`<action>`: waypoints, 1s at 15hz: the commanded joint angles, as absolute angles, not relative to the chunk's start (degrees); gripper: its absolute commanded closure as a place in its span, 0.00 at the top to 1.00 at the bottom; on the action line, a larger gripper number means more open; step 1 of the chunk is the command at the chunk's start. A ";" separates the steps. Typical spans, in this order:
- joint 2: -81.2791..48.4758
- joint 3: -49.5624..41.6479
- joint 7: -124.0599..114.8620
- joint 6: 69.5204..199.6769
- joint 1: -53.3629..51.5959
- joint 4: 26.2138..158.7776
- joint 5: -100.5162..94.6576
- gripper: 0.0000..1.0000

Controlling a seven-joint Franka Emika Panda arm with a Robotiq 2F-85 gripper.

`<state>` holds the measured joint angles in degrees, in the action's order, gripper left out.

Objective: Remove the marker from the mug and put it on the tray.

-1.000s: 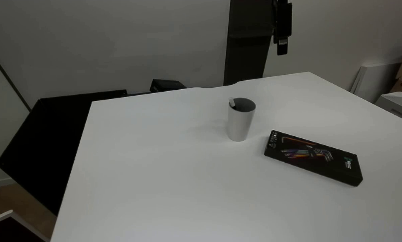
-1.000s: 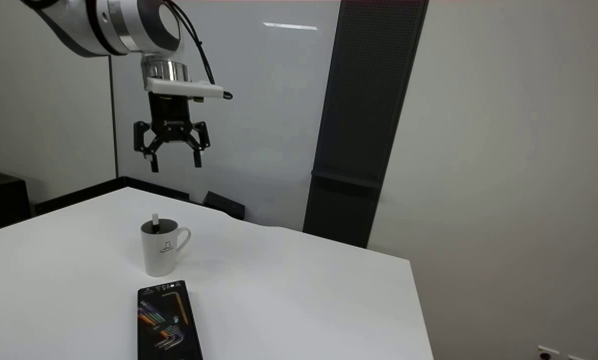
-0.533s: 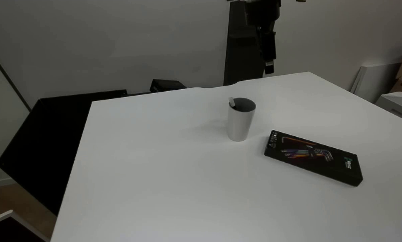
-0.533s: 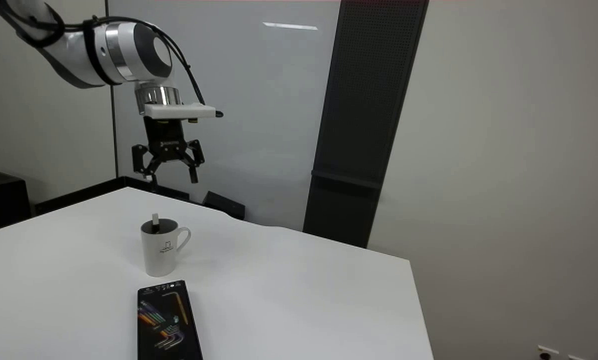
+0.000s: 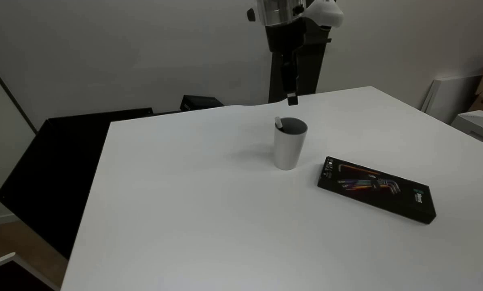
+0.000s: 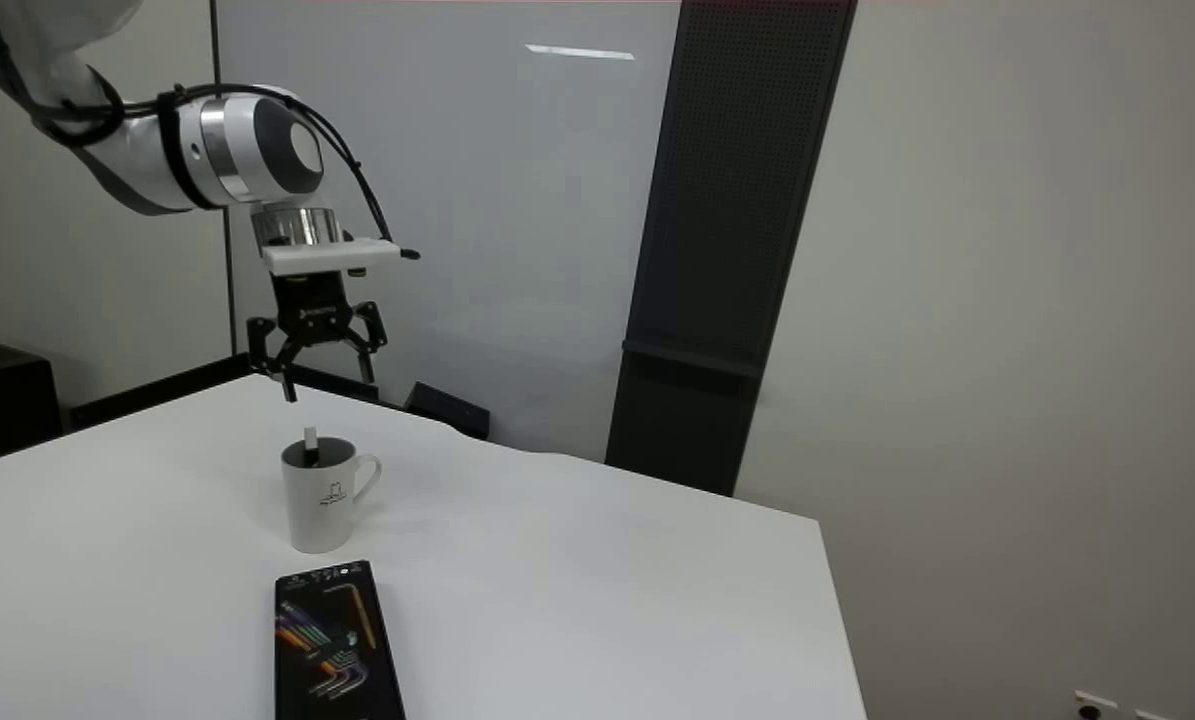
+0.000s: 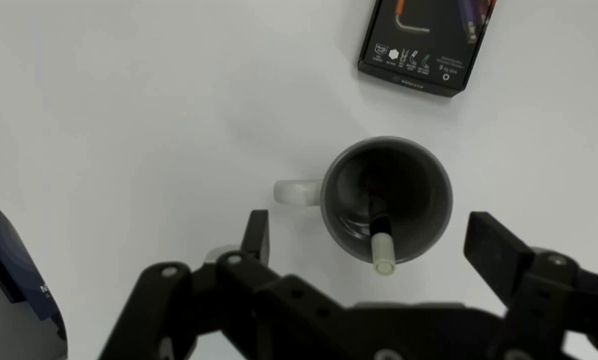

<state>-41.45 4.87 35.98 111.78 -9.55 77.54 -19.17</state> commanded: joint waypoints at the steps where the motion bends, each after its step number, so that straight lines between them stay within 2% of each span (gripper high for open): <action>1: -46.31 4.65 30.30 110.36 -11.23 71.36 -19.43 1.00; 15: -54.44 4.50 24.97 105.83 -12.98 62.51 -18.73 1.00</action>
<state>-52.34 4.78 27.12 108.28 -12.41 66.69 -19.12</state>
